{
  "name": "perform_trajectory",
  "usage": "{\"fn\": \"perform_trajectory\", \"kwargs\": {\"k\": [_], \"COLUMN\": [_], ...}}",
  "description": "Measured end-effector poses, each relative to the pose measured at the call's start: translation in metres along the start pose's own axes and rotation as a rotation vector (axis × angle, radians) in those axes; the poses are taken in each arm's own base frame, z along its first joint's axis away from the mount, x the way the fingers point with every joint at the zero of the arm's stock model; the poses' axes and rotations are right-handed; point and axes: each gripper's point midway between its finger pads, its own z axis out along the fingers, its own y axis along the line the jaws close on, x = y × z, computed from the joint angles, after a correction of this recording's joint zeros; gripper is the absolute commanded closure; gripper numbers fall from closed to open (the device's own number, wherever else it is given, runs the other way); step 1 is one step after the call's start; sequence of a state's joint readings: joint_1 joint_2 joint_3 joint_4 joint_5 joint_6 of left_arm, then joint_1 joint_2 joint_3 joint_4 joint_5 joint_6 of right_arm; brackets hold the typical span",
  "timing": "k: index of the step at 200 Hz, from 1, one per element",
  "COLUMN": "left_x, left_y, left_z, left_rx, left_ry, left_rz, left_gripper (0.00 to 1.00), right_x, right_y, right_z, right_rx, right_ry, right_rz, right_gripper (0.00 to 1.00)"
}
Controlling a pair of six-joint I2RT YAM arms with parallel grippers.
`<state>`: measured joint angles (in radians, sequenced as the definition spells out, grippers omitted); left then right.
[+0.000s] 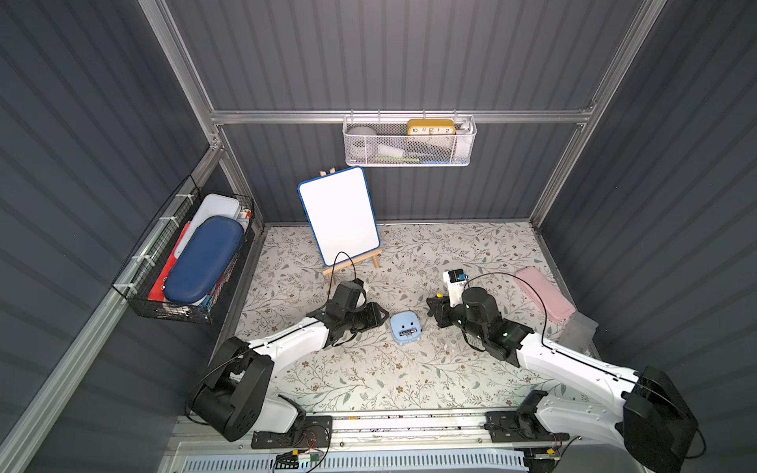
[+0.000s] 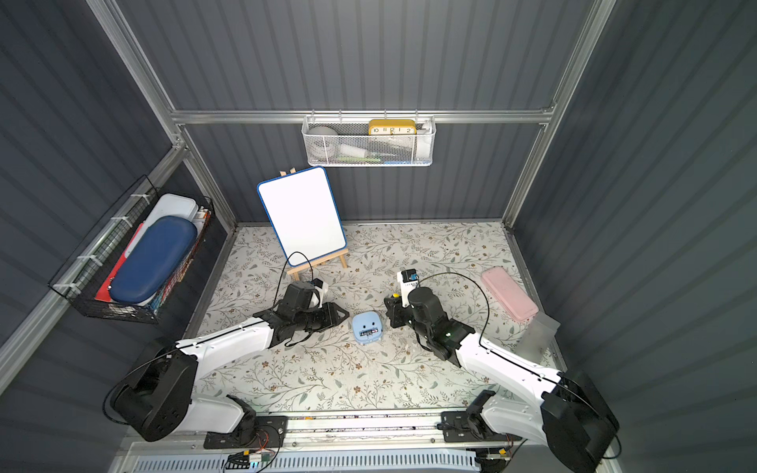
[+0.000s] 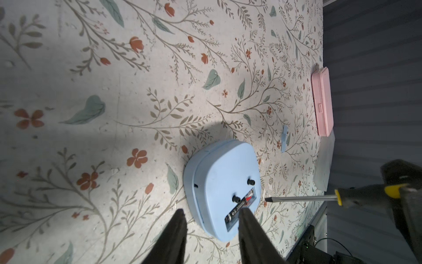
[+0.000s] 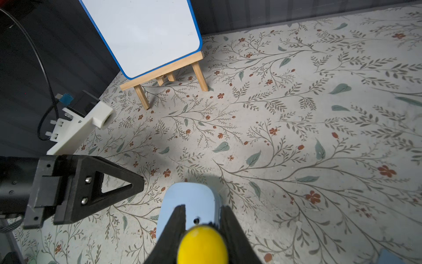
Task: Remove the battery from the alarm
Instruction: Release the battery from the alarm.
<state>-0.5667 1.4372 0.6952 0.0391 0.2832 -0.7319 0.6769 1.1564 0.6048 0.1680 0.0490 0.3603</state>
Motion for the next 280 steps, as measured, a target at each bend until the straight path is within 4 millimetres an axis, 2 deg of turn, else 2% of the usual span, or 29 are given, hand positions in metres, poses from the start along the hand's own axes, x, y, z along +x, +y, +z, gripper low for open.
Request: {"fn": "perform_trajectory", "kwargs": {"k": [19,47,68,86,114,130,149,163,173,199,225,280], "left_x": [-0.005,-0.010,-0.009,-0.005,-0.005,-0.011,-0.019,-0.019,-0.013,0.005,0.014,0.019], "left_y": [-0.001,0.003,0.009,0.013,0.015,0.004,-0.021,-0.038,-0.043,-0.026,-0.010,-0.002], "left_z": [0.007,0.024,0.033,0.033,0.028,0.024,0.021,0.023,0.026,0.033,0.035,0.041], "left_rx": [-0.004,-0.026,-0.046,-0.072,-0.151,-0.189,-0.214,-0.212,-0.214,-0.268,-0.313,-0.334], "left_ry": [0.006,0.036,0.061,0.075,0.087,0.083,0.069,0.070,0.081,0.139,0.170,0.192], "left_rz": [-0.002,0.004,0.007,0.007,0.033,0.071,0.136,0.174,0.189,0.185,0.170,0.156], "left_gripper": [0.60,0.68,0.70,0.70,0.65,0.62,0.60,0.61,0.61,0.61,0.62,0.64], "right_x": [-0.003,-0.011,-0.015,-0.017,-0.017,-0.017,-0.017,-0.016,-0.016,-0.014,-0.009,-0.005], "right_y": [0.001,0.005,0.010,0.012,0.012,0.013,0.013,0.014,0.015,0.017,0.019,0.023], "right_z": [0.001,0.000,0.000,0.001,0.001,0.001,0.003,0.003,0.004,0.004,0.006,0.007], "right_rx": [-0.002,-0.013,-0.029,-0.038,-0.039,-0.040,-0.042,-0.046,-0.050,-0.057,-0.062,-0.078], "right_ry": [-0.006,-0.023,-0.029,-0.029,-0.028,-0.026,-0.018,-0.015,-0.011,-0.004,0.008,-0.002], "right_rz": [-0.003,-0.007,-0.012,-0.013,-0.014,-0.019,-0.027,-0.030,-0.033,-0.037,-0.051,-0.090], "right_gripper": [1.00,1.00,1.00,1.00,1.00,1.00,1.00,1.00,1.00,1.00,1.00,1.00]}}
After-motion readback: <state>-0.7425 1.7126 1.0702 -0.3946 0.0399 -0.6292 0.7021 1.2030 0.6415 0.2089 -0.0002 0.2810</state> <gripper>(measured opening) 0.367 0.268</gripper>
